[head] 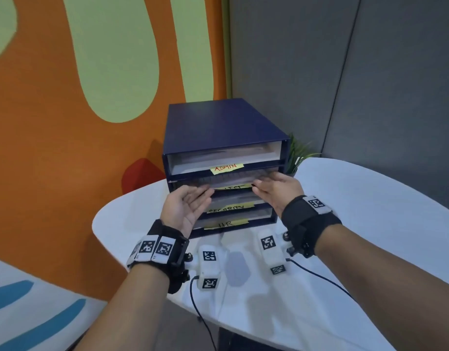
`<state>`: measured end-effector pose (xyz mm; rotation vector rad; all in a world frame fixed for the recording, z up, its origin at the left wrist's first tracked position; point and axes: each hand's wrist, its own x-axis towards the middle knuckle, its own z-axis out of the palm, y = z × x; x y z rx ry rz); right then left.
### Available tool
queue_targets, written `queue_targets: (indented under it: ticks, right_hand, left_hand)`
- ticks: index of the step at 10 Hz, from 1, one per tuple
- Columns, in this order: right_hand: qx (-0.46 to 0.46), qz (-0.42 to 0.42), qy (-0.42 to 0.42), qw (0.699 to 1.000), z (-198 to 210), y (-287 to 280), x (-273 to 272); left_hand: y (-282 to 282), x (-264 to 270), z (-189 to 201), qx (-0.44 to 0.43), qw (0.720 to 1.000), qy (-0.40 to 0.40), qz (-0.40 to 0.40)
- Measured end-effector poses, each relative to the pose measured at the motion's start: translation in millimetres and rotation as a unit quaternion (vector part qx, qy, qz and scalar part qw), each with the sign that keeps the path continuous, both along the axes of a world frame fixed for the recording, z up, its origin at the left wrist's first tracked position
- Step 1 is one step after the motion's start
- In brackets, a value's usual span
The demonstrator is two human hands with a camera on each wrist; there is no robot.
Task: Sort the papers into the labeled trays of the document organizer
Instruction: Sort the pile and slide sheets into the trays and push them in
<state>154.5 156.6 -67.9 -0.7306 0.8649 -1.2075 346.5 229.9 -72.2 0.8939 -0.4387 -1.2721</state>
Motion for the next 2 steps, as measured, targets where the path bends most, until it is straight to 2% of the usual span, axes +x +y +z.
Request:
queue_targets:
  ticks: [1, 2]
  right_hand:
    - [-0.005, -0.006, 0.038, 0.999, 6.3, 8.3, -20.8]
    - [-0.002, 0.0, 0.093, 0.996, 5.7, 20.3, -41.2]
  left_hand:
    - [2.4, -6.9, 4.4, 0.004, 1.0, -0.009, 0.002]
    - [11.0, -13.8, 4.5, 0.006, 0.999, -0.051, -0.01]
